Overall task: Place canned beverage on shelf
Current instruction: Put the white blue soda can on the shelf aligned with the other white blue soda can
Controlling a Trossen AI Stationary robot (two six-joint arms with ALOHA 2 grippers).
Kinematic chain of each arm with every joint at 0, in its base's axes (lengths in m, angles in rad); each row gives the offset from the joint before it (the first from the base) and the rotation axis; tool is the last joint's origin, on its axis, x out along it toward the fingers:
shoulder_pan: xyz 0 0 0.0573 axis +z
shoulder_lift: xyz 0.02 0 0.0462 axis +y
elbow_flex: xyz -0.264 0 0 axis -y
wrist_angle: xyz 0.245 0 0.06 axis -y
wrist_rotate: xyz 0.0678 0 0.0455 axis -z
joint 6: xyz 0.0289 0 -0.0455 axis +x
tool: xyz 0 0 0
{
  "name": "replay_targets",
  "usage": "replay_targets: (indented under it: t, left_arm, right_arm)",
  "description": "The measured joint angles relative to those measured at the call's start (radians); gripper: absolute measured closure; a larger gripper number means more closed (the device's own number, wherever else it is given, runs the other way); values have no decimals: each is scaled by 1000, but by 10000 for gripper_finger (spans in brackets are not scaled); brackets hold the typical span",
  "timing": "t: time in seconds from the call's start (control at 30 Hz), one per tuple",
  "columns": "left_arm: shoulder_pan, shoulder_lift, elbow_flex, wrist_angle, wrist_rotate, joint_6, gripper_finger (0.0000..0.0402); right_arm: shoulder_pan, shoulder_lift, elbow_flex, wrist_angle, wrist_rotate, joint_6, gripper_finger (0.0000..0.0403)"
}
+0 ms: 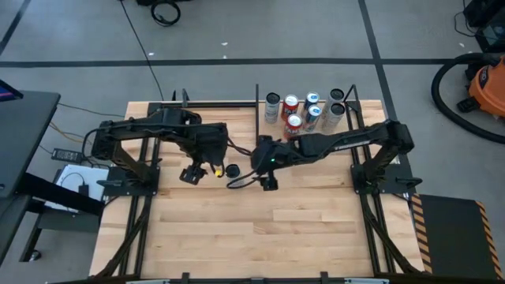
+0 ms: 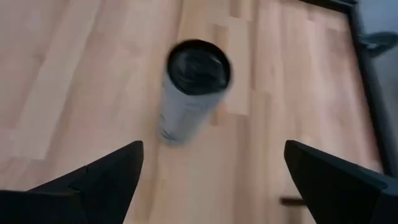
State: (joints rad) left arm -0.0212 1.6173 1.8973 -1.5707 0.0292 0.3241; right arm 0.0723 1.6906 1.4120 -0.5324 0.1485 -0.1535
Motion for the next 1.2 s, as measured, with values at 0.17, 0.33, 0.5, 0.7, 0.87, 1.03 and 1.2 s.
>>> replay_targets:
  t: [0.17,0.33,0.5,0.7,0.87,1.03,1.2]
  left_arm:
    - [8,-39,0,0,0,0,88]
    - [21,-63,0,1,0,-3,88]
    - [36,-71,0,1,-1,-6,88]
    - [54,-75,0,0,0,-2,88]
    - [64,-76,0,0,0,-2,88]
    - [64,-76,0,0,0,1,88]
    - [64,-75,0,0,0,-4,88]
  right_arm:
    - [-4,61,0,113,-27,-7,4]
    - [-12,110,0,197,-44,-7,4]
    - [-17,133,-1,251,-50,-7,4]
    - [-25,159,0,305,-101,3,4]
    - [-24,157,0,325,-110,8,4]
    - [-24,157,0,324,-127,23,6]
    - [-24,157,0,337,-123,25,11]
